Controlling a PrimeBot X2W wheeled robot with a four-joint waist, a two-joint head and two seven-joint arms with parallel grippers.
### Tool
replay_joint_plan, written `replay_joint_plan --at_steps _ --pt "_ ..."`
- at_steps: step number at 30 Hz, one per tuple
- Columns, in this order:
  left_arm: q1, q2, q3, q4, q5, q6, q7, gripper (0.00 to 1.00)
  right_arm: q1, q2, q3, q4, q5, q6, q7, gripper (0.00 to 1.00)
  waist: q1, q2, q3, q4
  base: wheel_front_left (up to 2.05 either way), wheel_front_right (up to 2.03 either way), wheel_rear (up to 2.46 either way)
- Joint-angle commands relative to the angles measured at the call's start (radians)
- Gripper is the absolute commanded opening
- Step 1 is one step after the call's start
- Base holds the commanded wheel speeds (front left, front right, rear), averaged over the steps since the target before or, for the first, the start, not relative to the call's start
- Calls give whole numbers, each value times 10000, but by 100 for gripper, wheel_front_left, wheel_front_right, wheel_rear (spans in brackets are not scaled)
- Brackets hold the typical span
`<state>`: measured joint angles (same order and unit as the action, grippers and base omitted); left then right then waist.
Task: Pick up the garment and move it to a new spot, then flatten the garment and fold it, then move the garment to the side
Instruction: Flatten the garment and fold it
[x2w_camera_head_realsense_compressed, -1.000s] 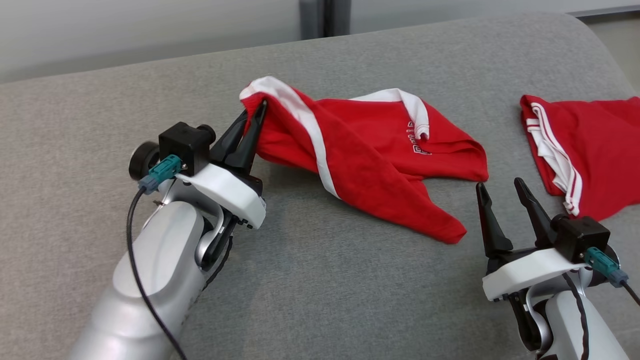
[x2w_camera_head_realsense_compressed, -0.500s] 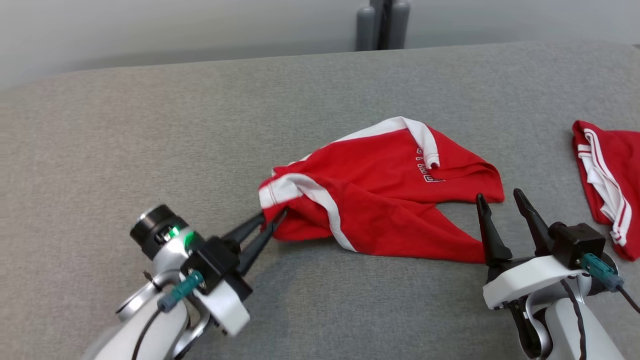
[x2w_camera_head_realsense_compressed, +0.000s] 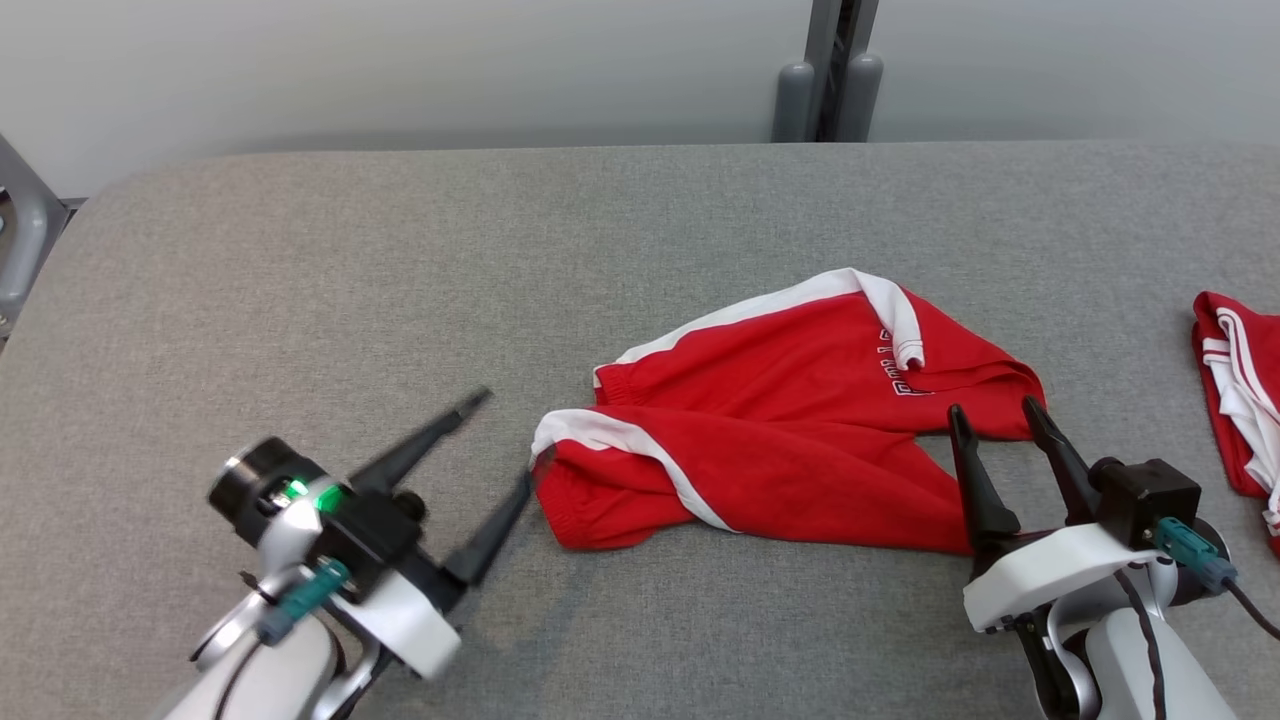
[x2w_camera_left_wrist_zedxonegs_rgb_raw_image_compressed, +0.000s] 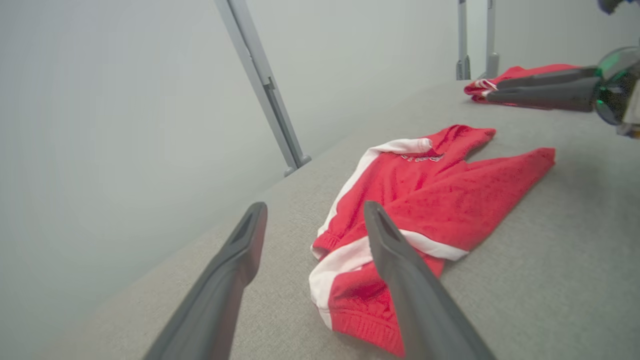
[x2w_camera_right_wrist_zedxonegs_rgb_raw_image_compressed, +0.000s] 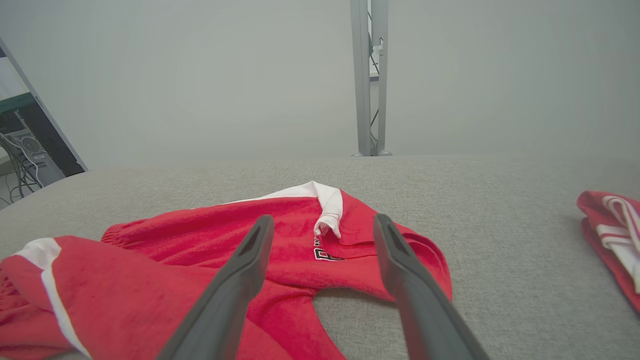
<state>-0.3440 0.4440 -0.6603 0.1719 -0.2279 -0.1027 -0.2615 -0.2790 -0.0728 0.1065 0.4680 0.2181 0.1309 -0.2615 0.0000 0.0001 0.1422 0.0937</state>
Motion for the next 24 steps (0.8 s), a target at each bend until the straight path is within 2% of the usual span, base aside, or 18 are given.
replay_joint_plan --at_steps 1,5,7,8,11,16,24 --pt "125 -101 293 -79 -159 100 -32 100 73 -52 -1 13 -25 -3 -29 100 0 -1 -28 21 0 0 0" --pt "560 -823 2077 -459 -868 329 -31 100 84 -25 105 -7 -43 -3 -26 100 0 -1 -110 -24 0 0 0" --pt "793 -1284 2930 -598 -1156 297 -31 100 88 -27 128 -47 -53 -3 -26 100 0 -1 -142 -87 0 0 0" --pt "992 -1729 3652 -682 -1334 223 -31 100 76 -19 163 -95 -71 -3 -26 100 0 -1 -157 -194 0 0 0" --pt "1260 -2312 4527 -660 -1521 76 -31 100 41 3 249 -205 -44 -3 -27 100 0 -1 -142 -407 0 0 0" --pt "1388 -2747 4910 -52 -1279 -142 -31 100 51 16 382 -406 -40 -3 -11 100 0 -1 2 -770 0 0 0" --pt "243 -2639 4436 1417 -725 -259 -33 100 -110 24 475 -707 -100 -3 15 100 0 -1 623 -1369 0 0 0"
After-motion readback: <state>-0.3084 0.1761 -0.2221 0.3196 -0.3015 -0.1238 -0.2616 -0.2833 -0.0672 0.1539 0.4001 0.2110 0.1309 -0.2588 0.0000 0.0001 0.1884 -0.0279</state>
